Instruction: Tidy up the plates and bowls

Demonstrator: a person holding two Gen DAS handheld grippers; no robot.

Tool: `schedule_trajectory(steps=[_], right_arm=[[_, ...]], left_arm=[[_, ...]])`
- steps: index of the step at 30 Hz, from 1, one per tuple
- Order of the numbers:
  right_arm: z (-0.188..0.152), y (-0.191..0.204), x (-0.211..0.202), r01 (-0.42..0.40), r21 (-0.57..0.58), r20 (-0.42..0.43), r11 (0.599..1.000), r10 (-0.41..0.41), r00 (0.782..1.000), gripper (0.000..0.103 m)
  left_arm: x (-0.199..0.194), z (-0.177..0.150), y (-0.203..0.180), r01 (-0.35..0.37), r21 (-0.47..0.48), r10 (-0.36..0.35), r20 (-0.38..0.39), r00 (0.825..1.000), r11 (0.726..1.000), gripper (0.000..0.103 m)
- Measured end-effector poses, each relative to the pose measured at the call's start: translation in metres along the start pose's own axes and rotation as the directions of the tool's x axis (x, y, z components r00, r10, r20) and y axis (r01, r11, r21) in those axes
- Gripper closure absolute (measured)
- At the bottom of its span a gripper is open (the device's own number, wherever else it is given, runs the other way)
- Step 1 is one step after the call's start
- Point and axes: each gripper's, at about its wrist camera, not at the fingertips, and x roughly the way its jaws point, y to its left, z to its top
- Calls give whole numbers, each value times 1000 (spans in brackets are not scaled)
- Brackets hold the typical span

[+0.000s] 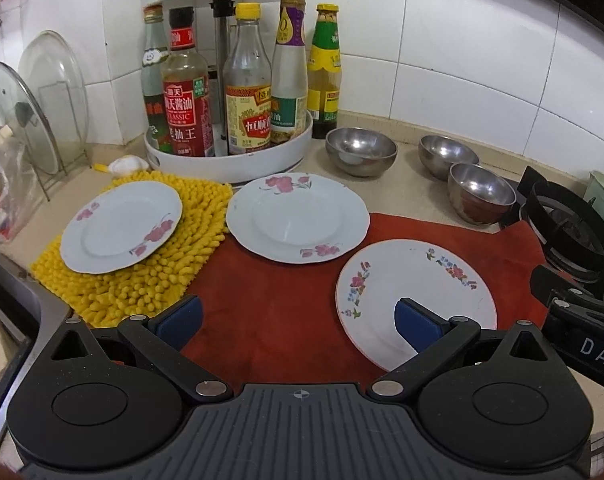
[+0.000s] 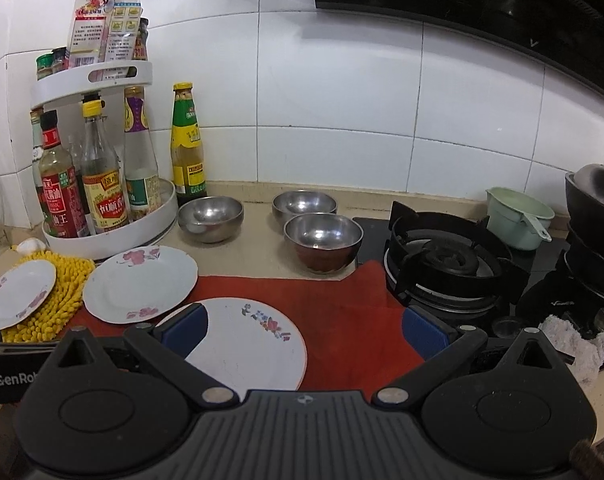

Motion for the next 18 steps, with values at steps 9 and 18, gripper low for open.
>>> schedule_trajectory(steps=[9, 18], right_arm=[[1, 7, 4, 8, -10, -18, 1000, -8, 1000, 3], [0, 6, 3, 10, -13, -22, 1000, -10, 1000, 3]], left_arm=[[3, 0, 2, 1, 6, -1, -12, 1000, 1000, 0], [4, -1, 7, 2, 3, -2, -17, 1000, 1000, 0]])
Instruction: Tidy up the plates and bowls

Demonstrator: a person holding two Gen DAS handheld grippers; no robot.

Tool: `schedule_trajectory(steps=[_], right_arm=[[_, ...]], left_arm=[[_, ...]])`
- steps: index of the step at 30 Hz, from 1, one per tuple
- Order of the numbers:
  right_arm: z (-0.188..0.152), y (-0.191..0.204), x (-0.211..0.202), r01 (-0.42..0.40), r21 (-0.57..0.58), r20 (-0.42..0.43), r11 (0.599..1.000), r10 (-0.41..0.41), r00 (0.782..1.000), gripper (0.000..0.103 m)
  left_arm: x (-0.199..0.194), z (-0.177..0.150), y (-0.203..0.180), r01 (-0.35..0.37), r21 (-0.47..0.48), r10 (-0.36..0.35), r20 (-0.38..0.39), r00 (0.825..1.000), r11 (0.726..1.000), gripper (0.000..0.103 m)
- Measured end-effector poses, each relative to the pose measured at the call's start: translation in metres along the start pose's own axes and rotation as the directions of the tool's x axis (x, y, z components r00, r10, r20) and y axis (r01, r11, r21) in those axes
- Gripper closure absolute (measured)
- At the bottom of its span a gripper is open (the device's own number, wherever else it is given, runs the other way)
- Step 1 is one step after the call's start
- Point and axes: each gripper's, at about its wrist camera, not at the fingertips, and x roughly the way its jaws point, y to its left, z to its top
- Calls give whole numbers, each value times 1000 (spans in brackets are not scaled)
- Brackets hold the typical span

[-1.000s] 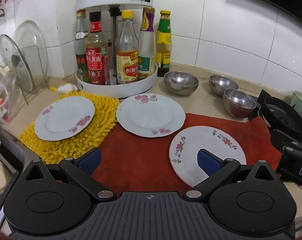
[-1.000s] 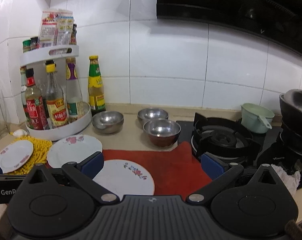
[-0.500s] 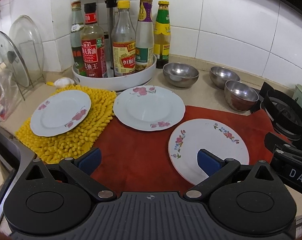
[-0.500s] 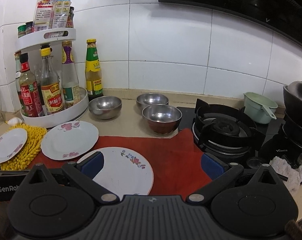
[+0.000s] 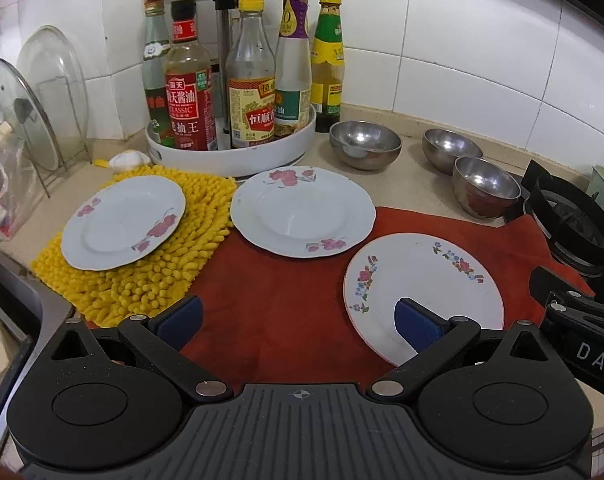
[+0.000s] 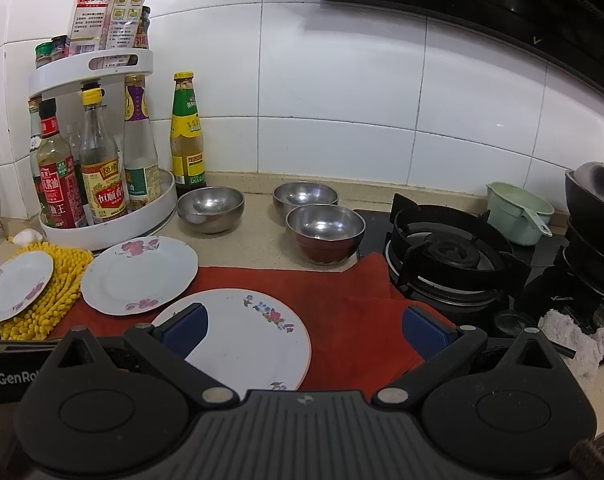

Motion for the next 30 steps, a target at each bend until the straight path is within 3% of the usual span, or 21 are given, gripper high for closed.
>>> schedule_trajectory(steps=[30], right_arm=[[-4, 14, -5, 27, -14, -1, 1000, -27, 1000, 3]], left_arm=[[2, 0, 24, 15, -6, -15, -8, 1000, 1000, 0]])
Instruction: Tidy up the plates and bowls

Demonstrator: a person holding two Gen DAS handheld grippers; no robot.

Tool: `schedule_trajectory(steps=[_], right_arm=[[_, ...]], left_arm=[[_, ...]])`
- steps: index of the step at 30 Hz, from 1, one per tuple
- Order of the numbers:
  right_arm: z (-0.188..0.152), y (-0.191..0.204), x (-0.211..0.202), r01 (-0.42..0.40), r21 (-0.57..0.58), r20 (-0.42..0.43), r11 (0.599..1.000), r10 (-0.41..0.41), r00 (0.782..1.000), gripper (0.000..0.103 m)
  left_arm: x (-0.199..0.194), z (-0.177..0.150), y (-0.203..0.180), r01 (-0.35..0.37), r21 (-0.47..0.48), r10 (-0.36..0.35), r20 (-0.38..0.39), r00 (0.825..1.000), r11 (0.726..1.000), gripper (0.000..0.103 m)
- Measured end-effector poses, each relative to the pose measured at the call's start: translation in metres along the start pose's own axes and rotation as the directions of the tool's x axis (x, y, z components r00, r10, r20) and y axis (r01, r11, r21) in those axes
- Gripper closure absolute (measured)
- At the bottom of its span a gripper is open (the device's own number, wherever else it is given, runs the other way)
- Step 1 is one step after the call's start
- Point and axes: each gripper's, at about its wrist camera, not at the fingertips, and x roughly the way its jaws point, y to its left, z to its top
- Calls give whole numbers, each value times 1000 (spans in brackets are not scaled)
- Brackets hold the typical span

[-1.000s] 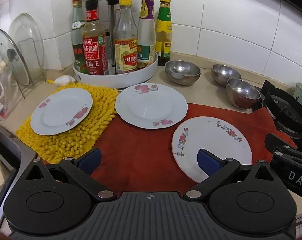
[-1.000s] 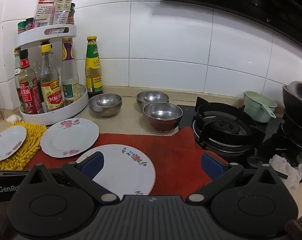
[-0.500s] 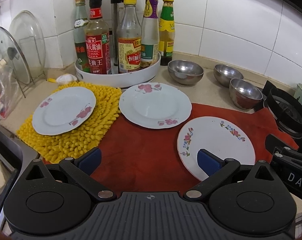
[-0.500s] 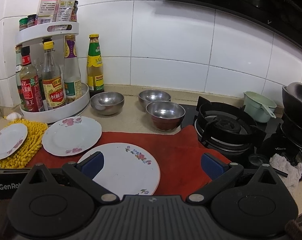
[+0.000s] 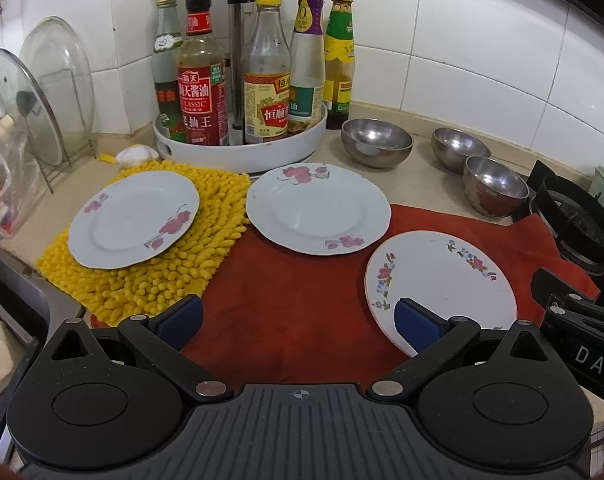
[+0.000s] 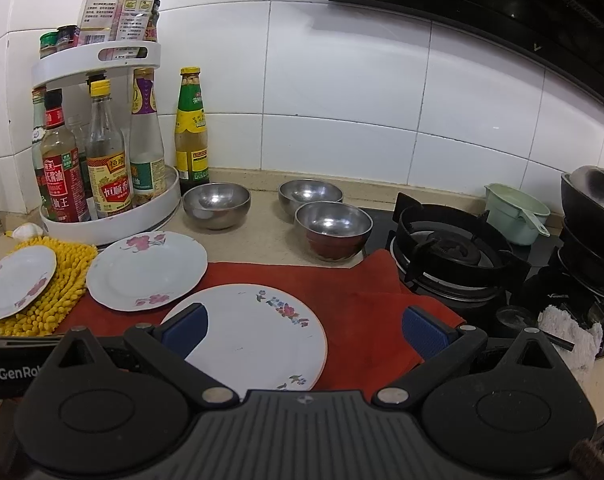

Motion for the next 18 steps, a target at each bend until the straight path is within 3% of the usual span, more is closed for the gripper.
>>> schedule_trajectory(steps=[18], right_arm=[[-1, -5, 8, 33, 3, -36, 999, -33, 999, 3]], left_arm=[[19, 2, -16, 19, 12, -18, -43, 999, 1000, 1]])
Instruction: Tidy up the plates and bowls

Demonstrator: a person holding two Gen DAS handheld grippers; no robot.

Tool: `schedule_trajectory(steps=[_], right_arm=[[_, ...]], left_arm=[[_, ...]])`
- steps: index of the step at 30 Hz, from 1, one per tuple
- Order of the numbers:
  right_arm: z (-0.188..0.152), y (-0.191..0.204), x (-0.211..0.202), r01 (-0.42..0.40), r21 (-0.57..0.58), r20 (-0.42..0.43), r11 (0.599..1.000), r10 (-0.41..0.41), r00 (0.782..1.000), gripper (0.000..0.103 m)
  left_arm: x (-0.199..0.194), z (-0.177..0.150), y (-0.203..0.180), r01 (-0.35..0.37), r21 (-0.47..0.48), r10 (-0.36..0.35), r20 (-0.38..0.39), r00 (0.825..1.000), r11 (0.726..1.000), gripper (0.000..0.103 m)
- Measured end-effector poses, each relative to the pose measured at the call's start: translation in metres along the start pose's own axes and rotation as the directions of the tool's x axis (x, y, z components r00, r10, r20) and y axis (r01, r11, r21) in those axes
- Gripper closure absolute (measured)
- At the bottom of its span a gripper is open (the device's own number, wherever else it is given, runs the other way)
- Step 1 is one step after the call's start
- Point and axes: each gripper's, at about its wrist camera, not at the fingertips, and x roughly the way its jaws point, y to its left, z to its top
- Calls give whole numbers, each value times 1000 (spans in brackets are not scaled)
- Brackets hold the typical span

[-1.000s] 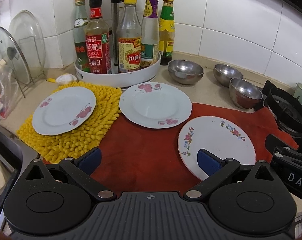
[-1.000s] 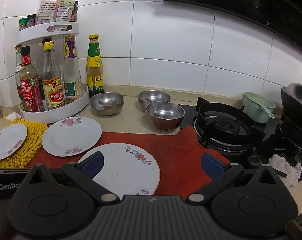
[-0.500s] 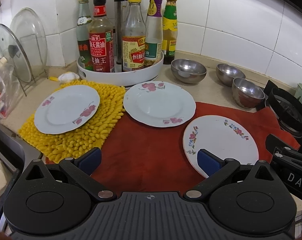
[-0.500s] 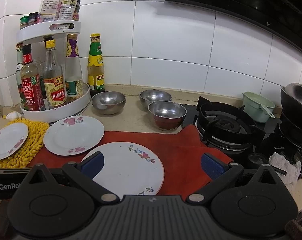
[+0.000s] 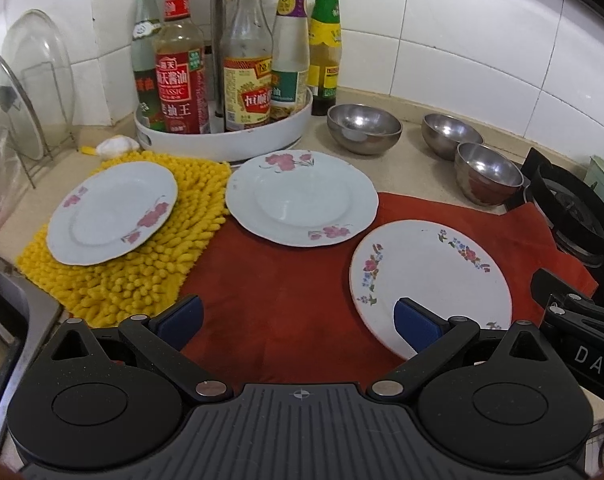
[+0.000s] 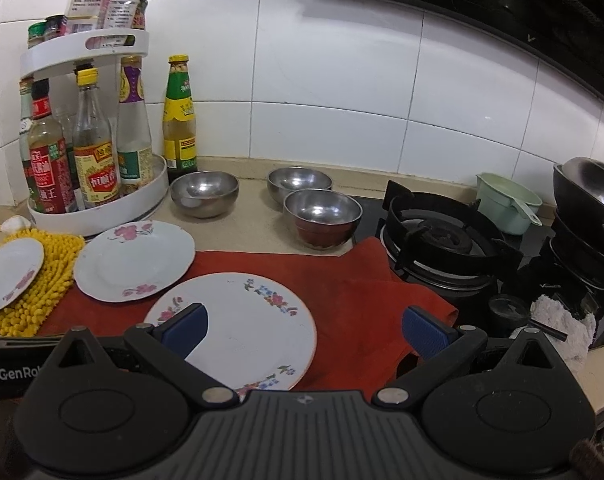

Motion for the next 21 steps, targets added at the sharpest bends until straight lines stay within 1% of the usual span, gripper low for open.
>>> schedule_trajectory(steps=[10, 12, 14, 17, 21], right_arm=[[3, -11, 33, -10, -19, -55, 1000, 9, 998, 3], [2, -13, 41, -16, -21, -76, 1000, 15, 997, 3], [1, -16, 49, -32, -21, -93, 999, 29, 995, 3], [0, -20, 60, -34, -26, -109, 999, 31, 994, 3], [0, -26, 77, -46, -28, -141, 999, 42, 989, 3]], left_arm=[[33, 4, -16, 15, 31, -13, -67, 998, 999, 1], [39, 2, -18, 29, 31, -26, -73, 997, 999, 1], [45, 2, -19, 52, 21, -50, -93, 994, 998, 1], [54, 2, -20, 87, 6, -86, -106, 991, 996, 2], [65, 5, -25, 92, -4, -92, -127, 988, 996, 2]])
